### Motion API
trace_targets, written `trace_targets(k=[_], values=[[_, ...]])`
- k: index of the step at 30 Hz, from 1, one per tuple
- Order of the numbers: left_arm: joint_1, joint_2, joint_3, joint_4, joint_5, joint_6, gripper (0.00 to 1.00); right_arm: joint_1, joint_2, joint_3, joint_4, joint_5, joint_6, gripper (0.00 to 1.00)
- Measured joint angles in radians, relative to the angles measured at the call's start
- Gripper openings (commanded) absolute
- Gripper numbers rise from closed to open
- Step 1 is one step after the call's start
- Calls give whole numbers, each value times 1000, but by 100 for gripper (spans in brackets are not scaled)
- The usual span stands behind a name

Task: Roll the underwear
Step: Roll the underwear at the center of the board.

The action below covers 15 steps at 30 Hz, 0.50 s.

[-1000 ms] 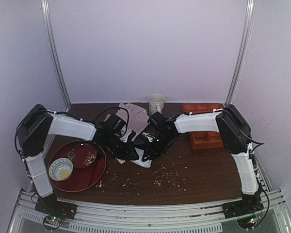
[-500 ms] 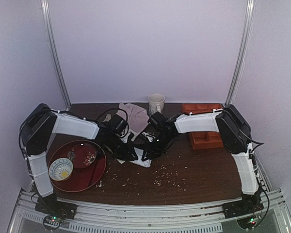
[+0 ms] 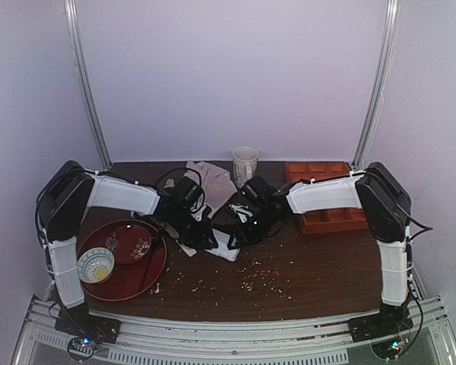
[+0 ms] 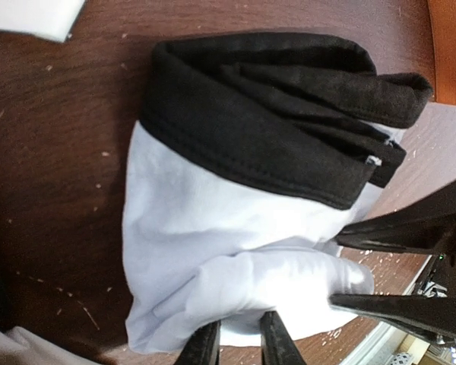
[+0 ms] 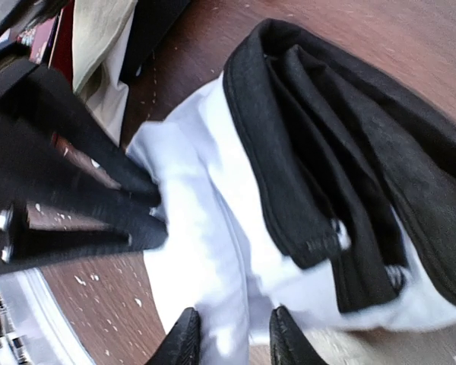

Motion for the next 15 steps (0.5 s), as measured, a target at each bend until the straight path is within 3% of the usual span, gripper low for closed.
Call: trace_targets(k=[9, 15], values=[[2, 16, 22, -8, 2, 0, 26, 43, -188, -171, 66, 191, -77, 34], [4, 17, 22, -9, 6, 0, 26, 177, -264, -236, 142, 363, -206, 35]])
